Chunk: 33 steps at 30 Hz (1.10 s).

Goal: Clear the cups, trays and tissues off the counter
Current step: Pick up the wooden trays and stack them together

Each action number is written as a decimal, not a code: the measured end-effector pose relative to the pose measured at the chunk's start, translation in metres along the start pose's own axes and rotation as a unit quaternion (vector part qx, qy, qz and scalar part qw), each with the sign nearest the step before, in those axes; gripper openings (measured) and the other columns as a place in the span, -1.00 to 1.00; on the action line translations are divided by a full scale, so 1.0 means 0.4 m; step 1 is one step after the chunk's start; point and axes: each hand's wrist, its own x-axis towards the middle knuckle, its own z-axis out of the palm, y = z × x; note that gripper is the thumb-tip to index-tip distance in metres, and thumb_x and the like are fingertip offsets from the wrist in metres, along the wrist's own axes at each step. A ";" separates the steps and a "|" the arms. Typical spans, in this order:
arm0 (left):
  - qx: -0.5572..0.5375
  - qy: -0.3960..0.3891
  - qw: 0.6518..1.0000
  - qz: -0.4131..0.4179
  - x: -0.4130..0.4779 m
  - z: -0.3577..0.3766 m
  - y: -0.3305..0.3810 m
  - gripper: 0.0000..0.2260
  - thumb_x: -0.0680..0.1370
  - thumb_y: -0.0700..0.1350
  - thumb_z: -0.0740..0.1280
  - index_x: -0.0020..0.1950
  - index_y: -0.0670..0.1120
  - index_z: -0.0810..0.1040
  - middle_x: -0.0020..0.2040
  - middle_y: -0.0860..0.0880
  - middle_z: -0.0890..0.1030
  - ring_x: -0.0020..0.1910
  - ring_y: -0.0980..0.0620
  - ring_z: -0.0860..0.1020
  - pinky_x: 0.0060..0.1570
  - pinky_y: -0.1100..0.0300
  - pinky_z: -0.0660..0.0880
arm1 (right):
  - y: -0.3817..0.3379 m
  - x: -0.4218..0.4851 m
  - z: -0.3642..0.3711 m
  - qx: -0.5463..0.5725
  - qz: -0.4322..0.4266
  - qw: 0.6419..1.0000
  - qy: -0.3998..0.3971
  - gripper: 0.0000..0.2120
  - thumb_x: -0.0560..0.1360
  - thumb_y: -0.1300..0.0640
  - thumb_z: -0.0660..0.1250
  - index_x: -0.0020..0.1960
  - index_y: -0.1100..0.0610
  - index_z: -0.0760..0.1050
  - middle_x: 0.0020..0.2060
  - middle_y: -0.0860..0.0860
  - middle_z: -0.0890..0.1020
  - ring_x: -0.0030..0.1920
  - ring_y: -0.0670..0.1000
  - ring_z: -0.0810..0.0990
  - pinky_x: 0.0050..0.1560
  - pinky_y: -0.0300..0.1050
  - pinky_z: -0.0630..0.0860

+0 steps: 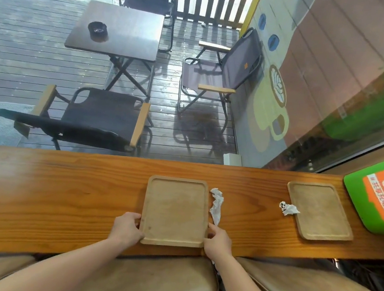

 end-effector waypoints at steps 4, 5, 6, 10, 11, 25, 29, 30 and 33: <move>0.227 -0.013 0.971 0.075 -0.017 -0.045 0.055 -0.77 0.50 0.13 0.44 -0.04 0.00 0.55 -0.16 0.05 0.59 -0.19 0.07 0.58 -0.15 0.16 0.63 | 0.009 0.005 -0.021 0.012 0.021 1.000 -0.005 -0.61 0.54 0.22 0.36 0.36 0.07 0.53 0.22 0.06 0.61 0.17 0.10 0.60 0.19 0.02 0.60; 0.260 -0.019 0.960 0.103 -0.020 -0.045 0.081 -0.76 0.51 0.15 0.42 -0.10 0.01 0.51 -0.18 0.06 0.57 -0.20 0.07 0.57 -0.17 0.16 0.62 | 0.010 0.004 -0.034 0.015 0.027 1.000 0.000 -0.64 0.55 0.21 0.33 0.34 0.08 0.54 0.22 0.08 0.60 0.15 0.10 0.60 0.17 0.03 0.61; 0.279 -0.026 0.951 0.127 -0.027 -0.040 0.111 -0.75 0.52 0.16 0.40 -0.13 0.02 0.48 -0.18 0.05 0.55 -0.19 0.05 0.57 -0.19 0.16 0.60 | 0.008 0.003 -0.049 0.013 0.027 1.000 0.004 -0.67 0.56 0.20 0.31 0.31 0.08 0.55 0.22 0.08 0.60 0.14 0.09 0.60 0.15 0.01 0.62; 0.317 -0.030 0.925 0.210 -0.054 0.010 0.279 -0.77 0.56 0.14 0.33 -0.13 0.01 0.45 -0.14 0.01 0.57 -0.13 -0.02 0.56 -0.16 0.12 0.56 | -0.002 -0.016 -0.138 0.007 0.009 1.000 0.019 -0.75 0.54 0.15 0.26 0.15 0.06 0.62 0.13 0.08 0.65 0.07 0.10 0.64 0.11 0.02 0.64; 0.325 -0.036 0.918 0.222 -0.059 0.029 0.328 -0.77 0.56 0.14 0.32 -0.12 0.00 0.45 -0.12 0.00 0.58 -0.11 -0.03 0.58 -0.16 0.10 0.56 | 0.000 -0.024 -0.170 0.014 0.006 1.000 0.027 -0.76 0.53 0.14 0.25 0.12 0.07 0.63 0.11 0.09 0.65 0.08 0.12 0.65 0.11 0.04 0.64; 0.132 -0.211 0.955 0.163 -0.132 0.431 0.866 -0.85 0.60 -0.09 0.36 0.05 -0.17 0.57 -0.14 -0.13 0.69 -0.43 0.00 0.69 -0.47 0.20 0.59 | 0.295 0.058 -0.712 0.018 0.067 0.986 0.154 -0.74 0.57 0.02 0.24 0.10 0.16 0.60 0.14 0.17 0.62 0.09 0.21 0.60 -0.07 -0.07 0.50; 0.078 -0.253 0.962 0.062 -0.119 0.585 0.920 -0.79 0.58 -0.08 0.39 0.14 -0.17 0.55 -0.06 -0.13 0.68 -0.33 -0.02 0.72 -0.36 0.13 0.65 | 0.368 0.158 -0.835 0.017 0.080 0.987 0.139 -0.66 0.58 0.03 0.25 0.29 0.16 0.53 0.26 0.18 0.56 0.18 0.22 0.57 0.11 0.04 0.56; 0.065 -0.262 0.962 0.042 -0.120 0.614 0.929 -0.78 0.58 -0.08 0.39 0.14 -0.17 0.55 -0.04 -0.13 0.67 -0.31 -0.03 0.73 -0.32 0.10 0.67 | 0.377 0.182 -0.860 0.017 0.079 0.987 0.137 -0.61 0.59 0.04 0.25 0.36 0.16 0.49 0.32 0.19 0.52 0.24 0.23 0.54 0.18 0.05 0.53; 0.038 -0.260 0.965 0.002 -0.111 0.690 0.949 -0.78 0.57 -0.02 0.40 0.10 -0.14 0.55 -0.03 -0.08 0.63 -0.20 -0.03 0.72 -0.20 0.05 0.70 | 0.400 0.253 -0.921 0.006 0.061 0.988 0.139 -0.48 0.58 0.00 0.29 0.48 0.18 0.35 0.43 0.19 0.43 0.42 0.23 0.40 0.39 0.04 0.38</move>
